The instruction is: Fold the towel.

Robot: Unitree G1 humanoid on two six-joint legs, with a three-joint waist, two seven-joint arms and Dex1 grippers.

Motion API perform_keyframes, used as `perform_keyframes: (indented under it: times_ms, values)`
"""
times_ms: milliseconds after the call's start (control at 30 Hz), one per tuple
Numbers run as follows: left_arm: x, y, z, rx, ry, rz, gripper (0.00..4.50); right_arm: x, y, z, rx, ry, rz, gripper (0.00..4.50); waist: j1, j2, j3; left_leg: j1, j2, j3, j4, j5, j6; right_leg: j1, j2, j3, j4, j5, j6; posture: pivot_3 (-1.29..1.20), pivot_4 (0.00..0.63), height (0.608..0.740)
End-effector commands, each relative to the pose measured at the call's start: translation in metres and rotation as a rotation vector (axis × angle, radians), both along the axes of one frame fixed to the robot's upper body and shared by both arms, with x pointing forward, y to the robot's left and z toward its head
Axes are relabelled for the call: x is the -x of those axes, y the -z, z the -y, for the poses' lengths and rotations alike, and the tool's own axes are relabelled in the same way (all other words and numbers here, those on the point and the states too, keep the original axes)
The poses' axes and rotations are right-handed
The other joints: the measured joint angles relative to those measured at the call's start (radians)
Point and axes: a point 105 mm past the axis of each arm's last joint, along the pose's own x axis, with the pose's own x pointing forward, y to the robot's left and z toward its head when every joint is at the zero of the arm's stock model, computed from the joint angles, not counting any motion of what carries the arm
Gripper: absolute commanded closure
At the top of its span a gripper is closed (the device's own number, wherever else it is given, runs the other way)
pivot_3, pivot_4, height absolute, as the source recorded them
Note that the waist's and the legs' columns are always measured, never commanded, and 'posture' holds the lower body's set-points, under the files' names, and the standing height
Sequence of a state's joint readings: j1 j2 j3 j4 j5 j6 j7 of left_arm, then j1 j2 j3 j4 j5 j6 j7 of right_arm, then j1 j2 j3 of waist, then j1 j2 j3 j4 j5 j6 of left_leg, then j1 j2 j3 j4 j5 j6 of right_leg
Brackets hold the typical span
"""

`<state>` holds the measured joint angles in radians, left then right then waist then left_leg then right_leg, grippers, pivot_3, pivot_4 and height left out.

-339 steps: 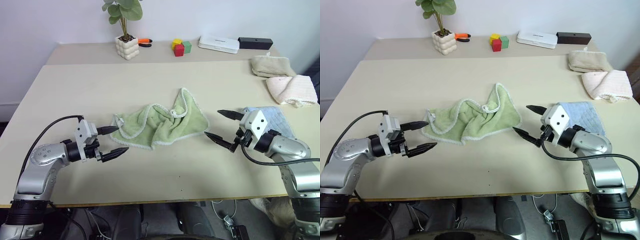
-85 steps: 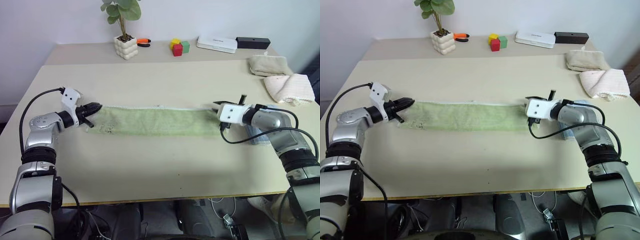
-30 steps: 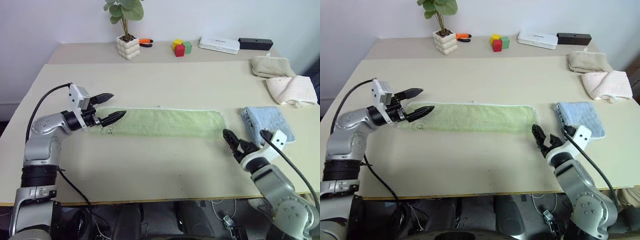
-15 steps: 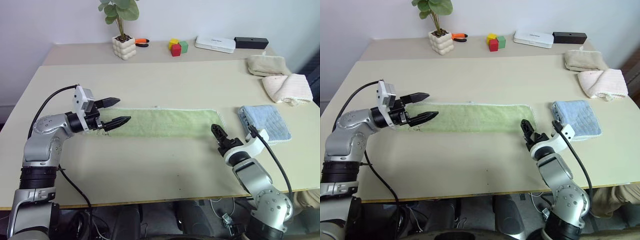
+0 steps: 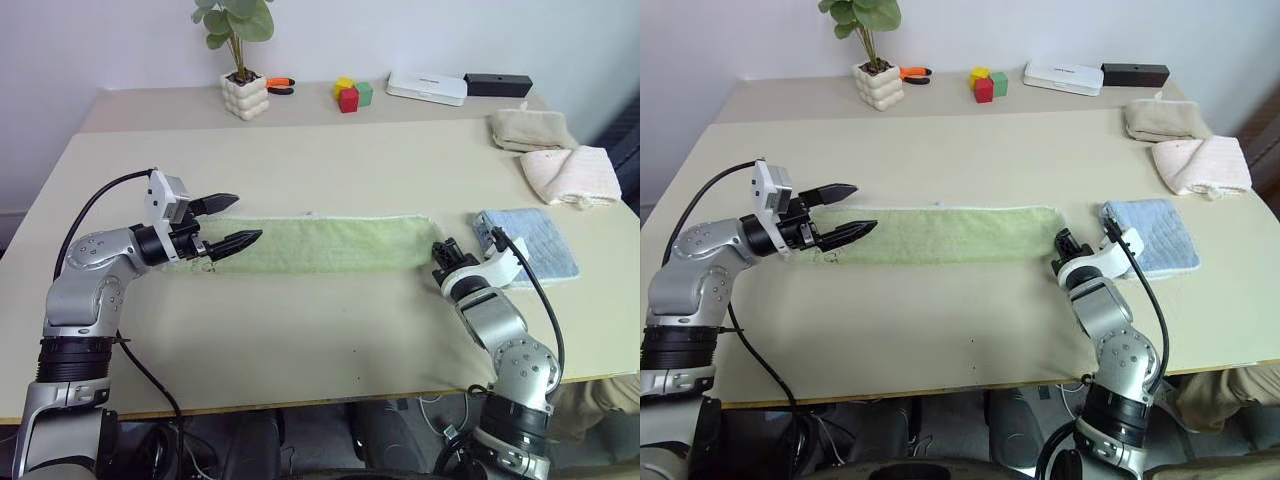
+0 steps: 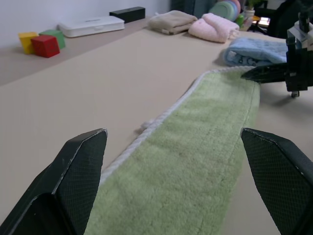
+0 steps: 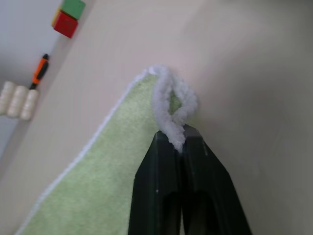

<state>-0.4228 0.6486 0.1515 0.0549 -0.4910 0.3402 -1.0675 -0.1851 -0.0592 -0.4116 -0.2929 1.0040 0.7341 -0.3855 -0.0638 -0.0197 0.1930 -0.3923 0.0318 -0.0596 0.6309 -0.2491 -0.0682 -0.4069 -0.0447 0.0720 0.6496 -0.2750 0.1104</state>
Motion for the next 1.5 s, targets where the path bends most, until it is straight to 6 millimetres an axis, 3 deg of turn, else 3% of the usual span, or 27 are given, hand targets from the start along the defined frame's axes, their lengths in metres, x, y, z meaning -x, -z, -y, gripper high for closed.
perform_keyframes:
  times_ms: [33, 100, 233, 367, 467, 600, 700, 1000, 1100, 1200, 1267, 1333, 1367, 1433, 1500]
  values:
    - [-0.001, -0.009, -0.002, 0.01, -0.013, 0.044, 0.0, 0.005, -0.016, 0.019, 0.335, -0.031, 0.046, 4.46, 0.005, 0.001, 0.0, -0.001, 0.0, 0.0, 0.0, 0.0, 0.0, 0.0, -0.001, 0.0, -0.001, 0.0, 0.0, 0.0, 0.15, 0.74]
    - [-0.006, -0.009, -0.006, 0.016, -0.046, 0.048, 0.0, 0.007, -0.03, 0.027, 0.597, -0.087, 0.09, 4.46, 0.013, 0.003, 0.002, -0.002, -0.001, 0.001, 0.0, 0.0, 0.0, -0.001, -0.002, 0.0, -0.002, 0.0, 0.0, 0.0, 0.15, 0.74]
    - [-0.009, -0.006, -0.008, 0.029, -0.072, 0.046, 0.0, 0.005, -0.05, 0.024, 0.843, -0.193, 0.163, 4.46, 0.016, 0.002, 0.002, -0.001, -0.001, 0.001, 0.0, 0.0, 0.0, -0.001, 0.0, 0.001, -0.001, 0.0, 0.001, 0.0, 0.15, 0.74]
    - [-0.006, -0.002, -0.008, 0.027, -0.073, 0.04, 0.0, 0.002, -0.073, -0.02, 1.038, -0.41, 0.338, 4.46, 0.013, 0.003, 0.002, 0.0, 0.0, 0.001, -0.001, 0.0, 0.0, -0.002, 0.001, 0.001, 0.0, 0.0, 0.001, 0.0, 0.15, 0.74]
    - [-0.005, -0.002, -0.01, 0.032, -0.083, 0.038, 0.0, 0.007, -0.079, -0.055, 1.117, -0.575, 0.448, 4.46, 0.017, 0.002, 0.002, -0.001, 0.0, 0.001, -0.001, 0.0, 0.0, -0.002, 0.001, 0.001, -0.001, 0.0, 0.001, 0.0, 0.15, 0.74]
    - [0.003, -0.007, -0.011, 0.046, -0.052, 0.019, 0.0, 0.017, -0.071, -0.105, 1.204, -0.849, 0.579, 4.46, 0.021, 0.001, 0.002, -0.001, 0.0, 0.001, -0.001, 0.0, 0.0, -0.002, 0.0, 0.0, -0.002, 0.0, 0.001, 0.0, 0.15, 0.74]
    - [0.007, -0.009, -0.008, 0.04, -0.04, 0.023, 0.0, 0.015, -0.067, -0.126, 1.157, -0.931, 0.618, 4.46, 0.021, 0.0, 0.002, -0.002, 0.0, 0.001, 0.0, 0.0, 0.0, -0.002, 0.0, 0.0, -0.002, 0.0, 0.001, 0.0, 0.15, 0.74]
    - [0.012, -0.008, -0.012, 0.005, -0.058, 0.03, 0.0, 0.006, -0.035, -0.155, 1.186, -1.033, 0.603, 4.46, 0.02, 0.0, 0.002, -0.002, 0.0, 0.001, 0.0, 0.0, 0.0, -0.002, 0.0, 0.0, -0.001, 0.0, 0.001, 0.0, 0.15, 0.74]
    - [0.012, -0.008, -0.013, 0.008, -0.065, 0.029, 0.0, 0.007, -0.023, -0.159, 1.187, -1.072, 0.581, 3.66, 0.02, 0.0, 0.002, -0.002, 0.0, 0.0, 0.0, 0.0, 0.0, -0.002, 0.0, -0.001, -0.001, 0.0, 0.001, 0.0, 0.15, 0.74]
    - [0.012, -0.006, -0.011, 0.006, -0.066, 0.029, 0.0, 0.013, -0.014, -0.164, 1.204, -1.148, 0.58, 2.29, 0.02, 0.0, 0.002, -0.002, 0.0, 0.0, 0.0, 0.0, 0.0, -0.002, 0.0, -0.001, -0.001, 0.0, 0.001, 0.0, 0.15, 0.74]
    - [0.011, -0.006, -0.01, 0.007, -0.064, 0.028, 0.0, 0.018, -0.023, -0.169, 1.149, -1.167, 0.609, 1.3, 0.02, 0.0, 0.002, -0.002, 0.0, 0.0, 0.0, 0.0, 0.0, -0.002, 0.0, -0.001, -0.001, 0.0, 0.001, 0.0, 0.15, 0.74]
    - [0.011, -0.005, -0.01, 0.007, -0.061, 0.024, 0.0, 0.025, -0.046, -0.174, 1.016, -1.173, 0.679, 0.33, 0.02, 0.0, 0.002, -0.002, 0.0, 0.0, 0.0, 0.0, 0.0, -0.002, 0.0, -0.001, 0.0, 0.0, 0.001, 0.0, 0.15, 0.74]
    - [0.01, -0.005, -0.01, 0.006, -0.059, 0.024, 0.0, 0.03, -0.062, -0.175, 0.908, -1.165, 0.725, 0.08, 0.02, 0.0, 0.002, -0.002, 0.0, 0.0, 0.0, 0.0, 0.0, -0.002, 0.0, -0.001, 0.0, 0.0, 0.001, 0.0, 0.15, 0.74]
    - [0.01, -0.004, -0.009, 0.009, -0.057, 0.023, 0.0, 0.028, -0.09, -0.169, 0.723, -1.101, 0.768, 0.08, 0.019, 0.0, 0.002, -0.002, 0.0, 0.0, 0.0, 0.0, 0.0, -0.002, 0.0, -0.001, 0.0, 0.0, 0.001, 0.0, 0.15, 0.74]
    - [0.009, -0.003, -0.008, 0.012, -0.056, 0.024, 0.0, 0.016, -0.102, -0.159, 0.68, -1.009, 0.767, 0.08, 0.02, 0.0, 0.002, -0.001, 0.0, -0.001, 0.0, 0.0, 0.0, -0.002, 0.0, -0.001, 0.0, 0.0, 0.001, 0.0, 0.15, 0.74]
